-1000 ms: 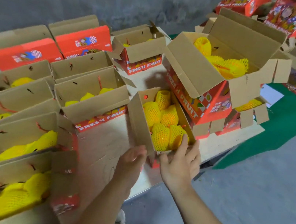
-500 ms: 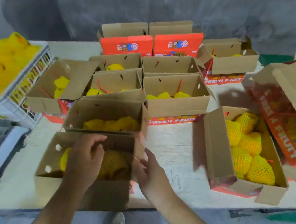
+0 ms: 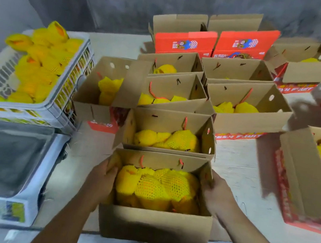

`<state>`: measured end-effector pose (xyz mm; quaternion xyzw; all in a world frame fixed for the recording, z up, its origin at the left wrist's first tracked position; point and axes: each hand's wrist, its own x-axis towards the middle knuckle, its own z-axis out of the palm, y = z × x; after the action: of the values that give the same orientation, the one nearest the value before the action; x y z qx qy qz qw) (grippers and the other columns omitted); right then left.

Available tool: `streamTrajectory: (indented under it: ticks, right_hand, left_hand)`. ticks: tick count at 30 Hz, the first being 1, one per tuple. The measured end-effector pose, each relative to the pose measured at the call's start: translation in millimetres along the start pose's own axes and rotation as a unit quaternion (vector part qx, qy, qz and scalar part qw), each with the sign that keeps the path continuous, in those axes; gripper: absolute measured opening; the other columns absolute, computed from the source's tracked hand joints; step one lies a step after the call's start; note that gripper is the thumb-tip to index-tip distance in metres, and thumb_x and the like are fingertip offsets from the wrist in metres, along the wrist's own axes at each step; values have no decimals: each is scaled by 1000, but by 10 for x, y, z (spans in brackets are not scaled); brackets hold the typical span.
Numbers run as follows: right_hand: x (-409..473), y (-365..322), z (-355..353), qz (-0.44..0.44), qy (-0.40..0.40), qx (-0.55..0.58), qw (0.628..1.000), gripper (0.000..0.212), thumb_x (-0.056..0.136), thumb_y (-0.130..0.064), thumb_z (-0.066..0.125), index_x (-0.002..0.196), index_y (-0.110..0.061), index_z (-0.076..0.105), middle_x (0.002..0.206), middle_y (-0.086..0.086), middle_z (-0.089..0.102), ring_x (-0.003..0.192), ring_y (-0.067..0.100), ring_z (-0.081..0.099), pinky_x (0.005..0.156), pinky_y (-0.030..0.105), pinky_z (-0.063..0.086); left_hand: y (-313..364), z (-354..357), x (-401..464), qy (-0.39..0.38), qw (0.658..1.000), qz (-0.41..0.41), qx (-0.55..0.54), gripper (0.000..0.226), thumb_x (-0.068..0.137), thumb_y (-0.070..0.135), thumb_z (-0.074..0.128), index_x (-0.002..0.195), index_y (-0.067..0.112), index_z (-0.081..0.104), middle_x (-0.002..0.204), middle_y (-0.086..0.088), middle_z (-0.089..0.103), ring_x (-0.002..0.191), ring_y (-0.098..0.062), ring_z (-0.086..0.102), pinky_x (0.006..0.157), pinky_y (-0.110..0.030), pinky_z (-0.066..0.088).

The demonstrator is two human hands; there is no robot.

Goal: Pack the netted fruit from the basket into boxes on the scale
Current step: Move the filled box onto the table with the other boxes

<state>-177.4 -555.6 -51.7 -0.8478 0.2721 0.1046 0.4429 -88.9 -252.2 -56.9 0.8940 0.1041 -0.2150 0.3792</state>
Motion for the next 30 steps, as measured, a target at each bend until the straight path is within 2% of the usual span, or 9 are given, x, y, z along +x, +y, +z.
streamTrajectory:
  ticks: [3,5,9,11,14,17,23,27,30]
  right_hand:
    - [-55,-65,-11,8,4,16,1000,41,110,-43,39,147,-30,51,144,3,61,130,31,57,115,52,43]
    - [-127,-63,4,12,10,24,1000,40,110,-40,40,148,-28,50,144,3,60,129,29,58,114,49,44]
    - [-357,39,18,-18,0,-23,1000,49,110,-37,42,158,-32,35,156,0,49,141,29,50,119,48,36]
    - [-479,112,-7,-9,-21,4,1000,51,109,-41,40,159,-36,33,158,-3,46,143,29,47,121,51,35]
    - [-672,215,17,30,-62,114,991,42,111,-36,43,153,-40,43,150,-3,54,136,28,53,116,57,41]
    - [-740,221,30,24,-36,106,993,41,110,-29,46,151,-36,47,149,0,56,134,30,54,114,58,44]
    - [-852,-41,-53,0,-53,93,994,41,107,-16,44,136,-41,60,133,-6,65,122,25,60,109,51,48]
    - [-934,-464,-53,-43,-71,90,992,52,97,-2,48,104,-48,71,97,-15,75,98,13,67,79,33,53]
    - [-1013,-908,21,-67,-98,126,985,54,93,5,48,110,-40,73,91,-18,75,89,4,68,66,21,51]
  left_hand:
    - [-35,63,-115,63,997,12,-38,19,108,46,46,97,40,60,92,24,61,88,-11,61,95,-40,46]
    - [-107,94,-255,84,995,1,-63,25,107,48,47,91,36,62,87,20,64,84,-7,60,91,-37,46]
    - [-290,146,-561,96,990,-51,-88,31,108,48,46,88,30,60,86,12,62,82,-10,56,82,-34,41]
    - [-368,198,-720,82,989,-90,-86,22,109,43,47,98,29,60,89,6,59,80,-14,54,80,-34,39]
    - [-464,299,-972,60,987,-134,-67,39,111,37,45,139,12,55,116,-11,61,100,-28,54,99,-48,44]
    - [-399,266,-1098,63,984,-138,-92,45,111,39,40,145,11,51,140,-15,60,104,-24,50,112,-51,42]
    - [-332,-86,-1308,77,982,-111,-131,44,111,38,45,148,15,52,127,-5,59,108,-21,50,105,-46,44]
    - [-392,-583,-1394,110,974,-87,-177,28,109,34,52,134,27,63,106,14,67,98,-15,61,89,-37,49]
    - [-520,-1069,-1389,125,964,-63,-226,21,105,21,60,116,32,74,102,7,77,104,-23,69,91,-45,56]
